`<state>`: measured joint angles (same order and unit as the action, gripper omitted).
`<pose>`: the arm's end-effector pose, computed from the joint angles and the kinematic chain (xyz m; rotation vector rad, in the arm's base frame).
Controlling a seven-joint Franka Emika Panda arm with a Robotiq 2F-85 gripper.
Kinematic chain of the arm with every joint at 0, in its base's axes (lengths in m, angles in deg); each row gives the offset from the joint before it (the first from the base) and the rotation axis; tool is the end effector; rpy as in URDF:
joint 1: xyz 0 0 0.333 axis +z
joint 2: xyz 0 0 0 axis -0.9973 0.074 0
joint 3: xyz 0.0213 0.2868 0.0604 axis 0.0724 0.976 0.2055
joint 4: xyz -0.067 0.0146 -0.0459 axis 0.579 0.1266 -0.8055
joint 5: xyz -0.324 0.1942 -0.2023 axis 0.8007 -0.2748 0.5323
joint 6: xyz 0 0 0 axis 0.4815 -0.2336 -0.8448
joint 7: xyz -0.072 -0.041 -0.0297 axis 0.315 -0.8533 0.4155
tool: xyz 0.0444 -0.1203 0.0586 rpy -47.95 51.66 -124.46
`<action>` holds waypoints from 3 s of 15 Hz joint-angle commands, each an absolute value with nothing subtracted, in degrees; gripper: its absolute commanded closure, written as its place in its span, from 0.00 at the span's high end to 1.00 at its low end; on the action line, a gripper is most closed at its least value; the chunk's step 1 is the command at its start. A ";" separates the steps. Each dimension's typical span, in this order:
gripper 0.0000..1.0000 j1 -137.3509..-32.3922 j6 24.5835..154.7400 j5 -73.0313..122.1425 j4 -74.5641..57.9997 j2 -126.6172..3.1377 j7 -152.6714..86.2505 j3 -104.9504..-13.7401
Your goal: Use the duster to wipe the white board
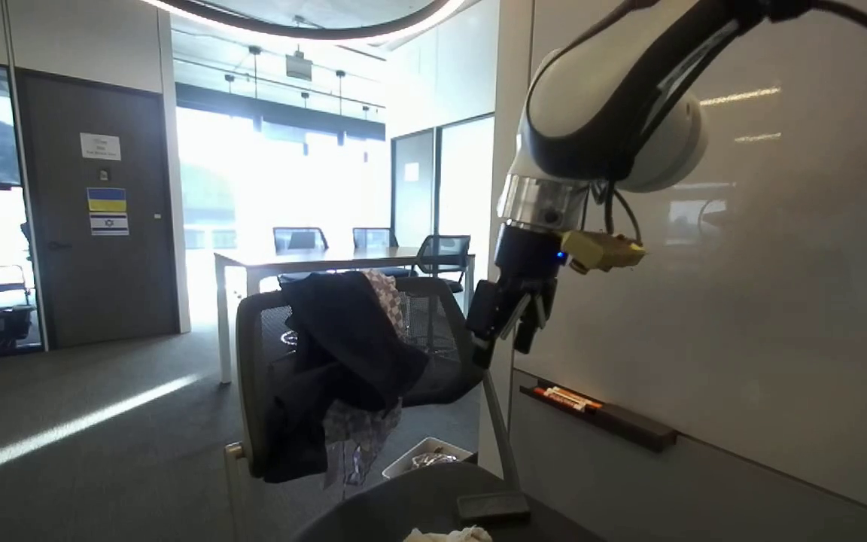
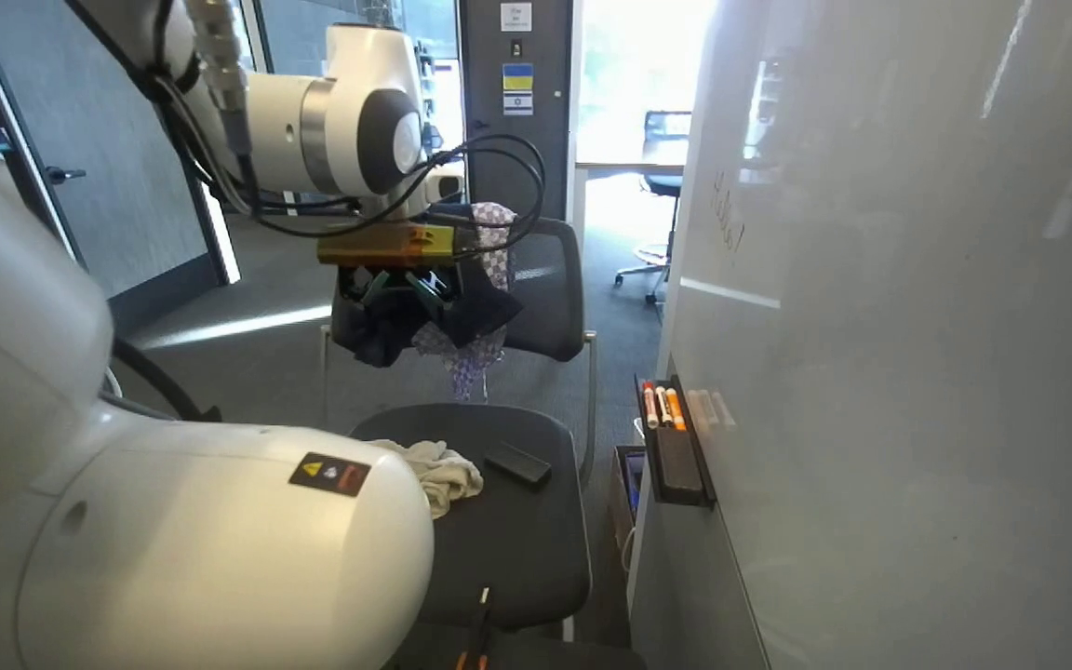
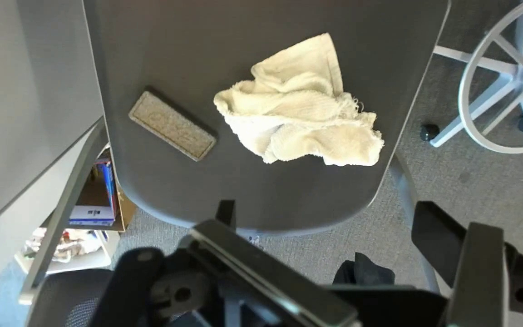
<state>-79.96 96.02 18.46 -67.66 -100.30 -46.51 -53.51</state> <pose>0.4515 0.0606 0.3099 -3.0787 -0.3792 -0.3057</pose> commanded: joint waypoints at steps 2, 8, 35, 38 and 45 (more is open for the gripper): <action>1.00 -82.39 105.01 27.89 -61.75 -84.62 -44.37 -51.20; 1.00 -82.40 110.00 36.58 -53.06 -67.24 -42.84 -52.76; 1.00 -73.71 122.76 68.70 -35.89 -34.17 -39.61 -72.63; 1.00 -74.15 132.47 72.63 -33.66 -30.58 -41.11 -73.71; 0.75 -73.89 141.67 75.73 -28.66 -22.82 -42.86 -76.96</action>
